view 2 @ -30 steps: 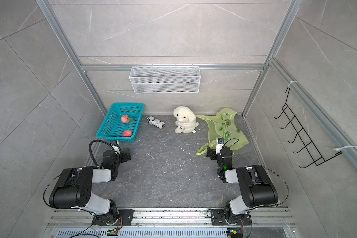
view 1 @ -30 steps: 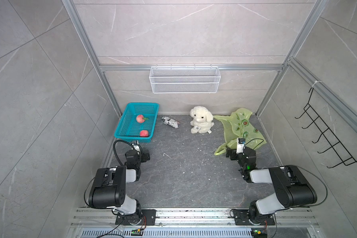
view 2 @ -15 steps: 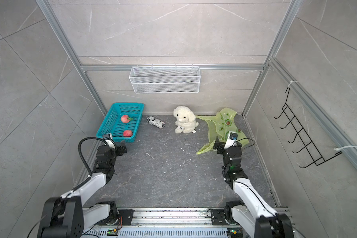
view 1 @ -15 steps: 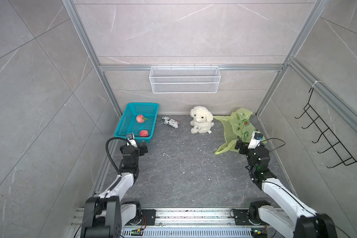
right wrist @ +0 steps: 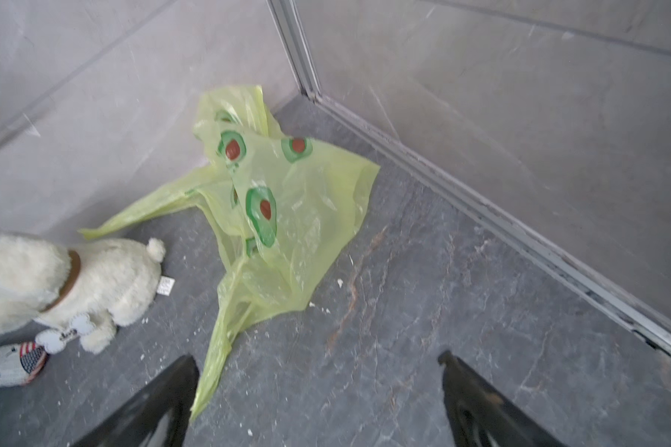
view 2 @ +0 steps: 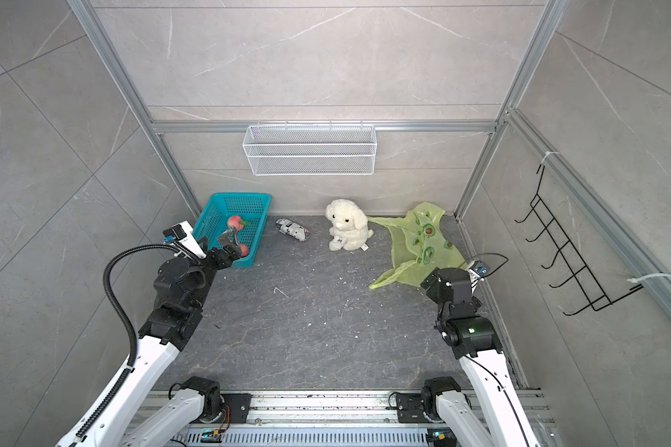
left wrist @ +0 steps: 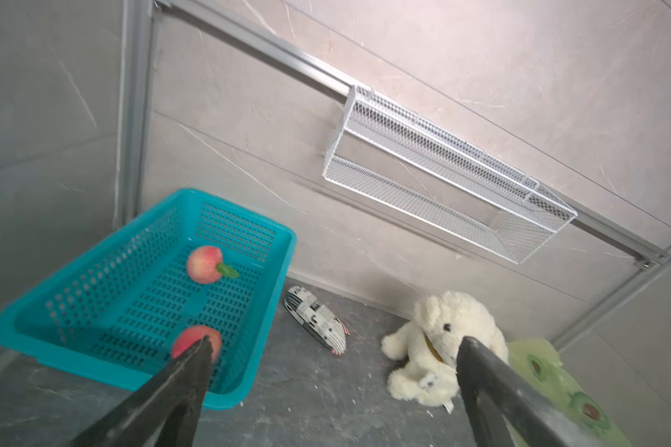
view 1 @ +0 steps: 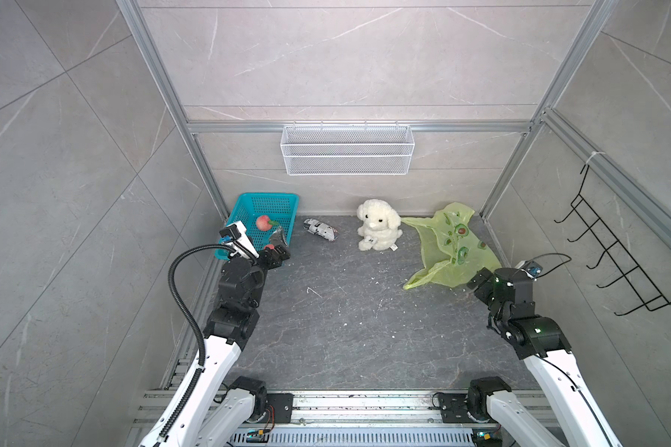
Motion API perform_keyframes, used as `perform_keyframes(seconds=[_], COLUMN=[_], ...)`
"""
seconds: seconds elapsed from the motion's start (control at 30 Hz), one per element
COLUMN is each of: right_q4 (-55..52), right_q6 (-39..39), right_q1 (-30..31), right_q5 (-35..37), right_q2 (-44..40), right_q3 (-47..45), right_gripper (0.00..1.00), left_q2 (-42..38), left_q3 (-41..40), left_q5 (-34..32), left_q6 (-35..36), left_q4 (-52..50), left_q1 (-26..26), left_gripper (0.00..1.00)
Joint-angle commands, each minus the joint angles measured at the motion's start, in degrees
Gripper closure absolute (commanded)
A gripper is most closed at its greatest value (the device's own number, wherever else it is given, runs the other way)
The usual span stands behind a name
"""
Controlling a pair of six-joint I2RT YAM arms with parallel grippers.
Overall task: Place the peach into a plastic bag & tie a knot
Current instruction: Pick up the plastic bag at the center of the board.
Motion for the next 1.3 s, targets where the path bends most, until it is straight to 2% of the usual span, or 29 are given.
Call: perform_keyframes(seconds=[0.0,0.07,0.2,0.27,0.57,0.67,0.7,0.73,0.77,0.8,0.83,0.93,1.07,1.17,1.27], right_q4=[-6.49,-8.63,-6.59,-6.73,1.58,3.63,4.98,6.20,7.04,7.38,6.74,6.47,5.92,3.75,-0.74], right_q6=[2.44,3.40,7.74,9.54,16.59,16.31,15.66,15.10,14.96,15.09,15.37,13.51,9.80,8.61,6.78], right_q1=[0.15,0.47,4.03,4.12,4.88,4.51,4.33,3.92,3.43,2.90,2.43,1.41,1.41,1.37,1.37], right_q5=[-8.56,-11.46,-6.61,-7.41,-4.36,-5.12,-5.55,-6.30,-6.90,-7.28,-7.42,-7.75,-11.01,-14.44,-19.22], right_q2=[7.70,15.09,23.53,28.16,49.31,53.64,54.31,54.57,54.55,54.40,54.21,50.43,37.87,27.13,18.93], right_q3=[5.88,9.20,11.36,13.95,21.04,23.15,23.32,23.24,22.92,22.68,22.71,21.09,17.29,15.33,16.39], right_gripper=[0.00,0.00,0.00,0.00,0.01,0.24,0.37,0.50,0.67,0.96,1.00,1.00,1.00,1.00,1.00], left_q2=[3.73,6.94,15.06,18.04,18.67,19.36,19.69,20.00,20.20,20.49,20.63,21.08,22.69,24.04,24.12], left_q3=[3.04,5.94,13.74,16.52,17.91,17.64,17.64,17.73,17.73,17.77,17.77,17.97,19.27,20.42,20.23], left_q5=[10.03,11.70,15.54,16.88,17.23,17.05,17.23,17.43,17.60,17.85,18.14,18.55,19.64,24.02,32.68], left_q6=[-7.71,-8.69,-9.24,-8.59,-8.02,-8.34,-8.36,-8.44,-8.40,-8.58,-8.63,-8.48,-7.45,-6.36,-5.72], left_q4=[-8.09,-12.51,-23.37,-26.81,-29.14,-29.17,-29.23,-29.25,-29.32,-29.32,-29.32,-29.62,-30.92,-30.94,-26.97], left_q1=[-0.98,-2.69,-6.80,-8.71,-10.75,-10.89,-10.88,-10.89,-10.87,-10.89,-10.89,-10.98,-11.20,-11.58,-12.31], left_gripper=[0.00,0.00,0.00,0.00,0.00,0.00,0.00,0.00,0.00,0.00,0.00,0.00,0.01,0.04,0.04])
